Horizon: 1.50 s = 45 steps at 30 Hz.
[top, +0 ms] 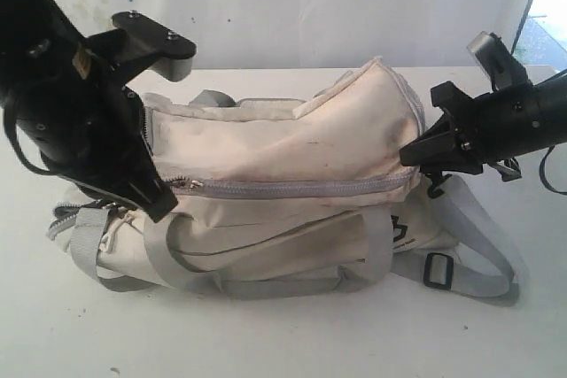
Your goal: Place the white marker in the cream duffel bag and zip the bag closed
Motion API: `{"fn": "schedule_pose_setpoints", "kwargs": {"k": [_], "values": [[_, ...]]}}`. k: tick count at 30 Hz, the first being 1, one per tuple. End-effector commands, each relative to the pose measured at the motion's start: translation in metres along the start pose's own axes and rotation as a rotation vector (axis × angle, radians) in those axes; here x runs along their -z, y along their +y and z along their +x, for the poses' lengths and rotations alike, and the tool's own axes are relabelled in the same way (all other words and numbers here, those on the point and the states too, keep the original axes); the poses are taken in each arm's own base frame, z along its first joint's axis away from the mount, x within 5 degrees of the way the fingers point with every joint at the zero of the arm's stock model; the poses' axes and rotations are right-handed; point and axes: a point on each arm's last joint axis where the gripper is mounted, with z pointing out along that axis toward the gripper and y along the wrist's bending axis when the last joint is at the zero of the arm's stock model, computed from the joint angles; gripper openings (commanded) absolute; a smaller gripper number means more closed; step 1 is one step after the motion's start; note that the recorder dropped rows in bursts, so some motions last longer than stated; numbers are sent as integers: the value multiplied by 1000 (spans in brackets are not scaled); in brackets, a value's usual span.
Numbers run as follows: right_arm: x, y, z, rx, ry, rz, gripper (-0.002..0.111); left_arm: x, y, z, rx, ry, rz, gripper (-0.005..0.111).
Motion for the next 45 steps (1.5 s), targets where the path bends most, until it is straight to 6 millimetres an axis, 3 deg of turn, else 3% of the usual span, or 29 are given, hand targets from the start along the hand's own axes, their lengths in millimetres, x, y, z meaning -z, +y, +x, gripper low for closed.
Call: {"fn": "schedule_pose_setpoints", "kwargs": {"k": [1, 8, 12, 17, 20, 24, 28, 31, 36, 38, 41, 45], "values": [[5, -10, -3, -31, -39, 108, 0, 7, 20, 16, 57, 29, -81, 0], [6, -12, -3, -33, -42, 135, 0, 5, 54, 46, 210, 59, -79, 0], [8, -23, -2, -50, -37, 249, 0, 4, 73, 57, 253, -57, -99, 0], [9, -26, -3, -62, -43, 291, 0, 8, 85, 45, 242, -254, -167, 0], [9, -27, -2, 37, -18, 297, 0, 12, 90, 34, -55, -347, -273, 0], [9, -29, 0, 152, 21, 324, 0, 11, 90, 35, -625, -255, -353, 0], [9, -27, -1, 155, 11, 299, 2, 9, 78, 34, -632, -300, -231, 0], [8, -24, 3, 149, 51, 267, 17, 9, 74, 34, -632, -312, -187, 0], [8, -24, 4, 156, 65, 266, 62, 9, 74, 33, -700, -318, -194, 0], [9, -23, 2, 162, 57, 266, 75, 10, 74, 31, -741, -336, -213, 0], [15, -14, -1, 165, 62, 239, 77, 12, 75, 28, -808, -361, -256, 0], [24, 19, -3, 248, 59, 185, 69, 14, 77, 23, -910, -393, -324, 0]]}}
